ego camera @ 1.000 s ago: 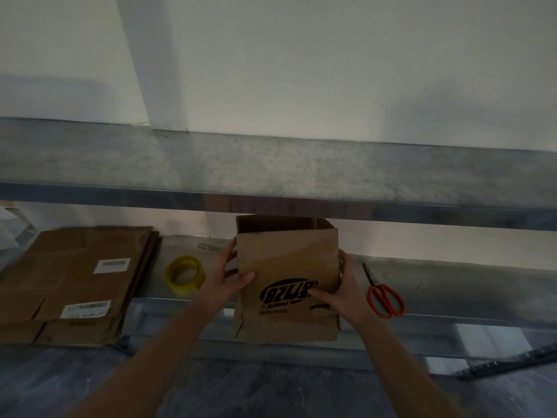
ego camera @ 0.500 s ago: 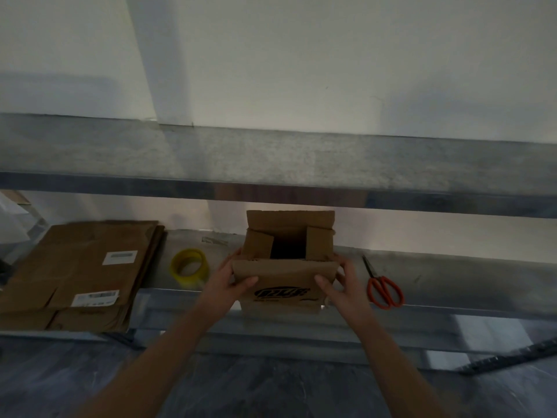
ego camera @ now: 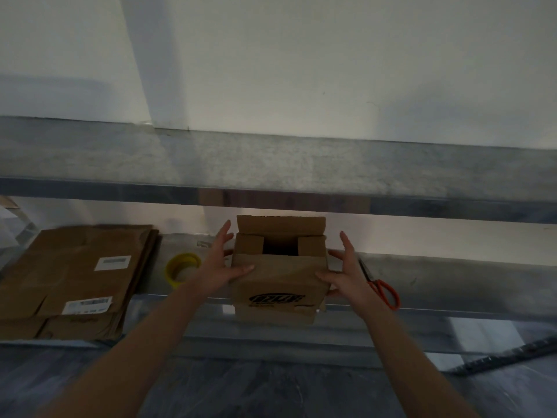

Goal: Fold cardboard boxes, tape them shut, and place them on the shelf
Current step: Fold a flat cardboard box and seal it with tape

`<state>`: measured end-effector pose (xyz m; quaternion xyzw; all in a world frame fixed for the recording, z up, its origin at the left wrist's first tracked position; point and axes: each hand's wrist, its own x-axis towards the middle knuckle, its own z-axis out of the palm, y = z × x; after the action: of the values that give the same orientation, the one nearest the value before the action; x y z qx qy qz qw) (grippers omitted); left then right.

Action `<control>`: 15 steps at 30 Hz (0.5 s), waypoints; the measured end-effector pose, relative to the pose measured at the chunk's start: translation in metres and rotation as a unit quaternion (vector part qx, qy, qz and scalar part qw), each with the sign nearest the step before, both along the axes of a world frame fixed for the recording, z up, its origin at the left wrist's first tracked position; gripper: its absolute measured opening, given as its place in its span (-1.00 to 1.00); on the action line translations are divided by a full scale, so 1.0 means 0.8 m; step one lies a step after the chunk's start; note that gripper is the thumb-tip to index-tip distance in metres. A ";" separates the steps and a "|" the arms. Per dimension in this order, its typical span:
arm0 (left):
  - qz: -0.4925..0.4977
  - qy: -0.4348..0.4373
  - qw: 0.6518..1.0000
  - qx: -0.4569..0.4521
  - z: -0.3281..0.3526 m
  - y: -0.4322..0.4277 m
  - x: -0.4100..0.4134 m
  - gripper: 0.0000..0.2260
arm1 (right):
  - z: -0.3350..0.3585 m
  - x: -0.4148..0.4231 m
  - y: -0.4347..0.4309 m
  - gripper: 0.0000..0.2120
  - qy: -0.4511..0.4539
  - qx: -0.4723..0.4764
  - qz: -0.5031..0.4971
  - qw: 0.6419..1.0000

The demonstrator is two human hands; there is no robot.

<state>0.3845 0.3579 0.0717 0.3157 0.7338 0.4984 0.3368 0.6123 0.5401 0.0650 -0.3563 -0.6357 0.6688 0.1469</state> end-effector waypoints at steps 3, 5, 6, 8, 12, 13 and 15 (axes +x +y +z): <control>-0.053 -0.005 0.999 0.005 0.006 0.006 -0.013 -0.09 | 0.010 -0.018 0.014 0.09 -0.054 0.026 0.069 0.996; -0.053 -0.004 0.998 0.013 0.004 0.006 -0.019 -0.21 | 0.013 -0.027 0.020 0.05 -0.060 0.041 0.089 0.993; -0.048 -0.008 0.999 0.018 0.000 0.005 -0.021 -0.28 | 0.013 -0.030 0.023 -0.02 -0.054 0.048 0.088 0.994; -0.035 -0.024 0.999 0.010 -0.010 0.001 -0.023 -0.42 | 0.011 -0.030 0.025 -0.25 -0.039 0.059 0.076 0.995; -0.009 -0.063 0.998 0.009 -0.035 -0.008 -0.009 -0.55 | -0.008 -0.020 0.012 -0.53 -0.030 0.047 0.062 0.996; -0.007 -0.060 0.998 0.018 -0.041 -0.009 -0.005 -0.54 | -0.014 -0.019 0.006 -0.55 -0.038 0.077 0.051 0.995; -0.015 -0.037 0.999 0.025 -0.047 -0.008 -0.001 -0.48 | -0.020 -0.016 0.000 -0.55 -0.067 0.171 0.020 0.983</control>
<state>0.3835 0.3515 0.0337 0.3159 0.7037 0.5227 0.3631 0.5992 0.5398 0.0487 -0.3572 -0.7557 0.5281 0.1496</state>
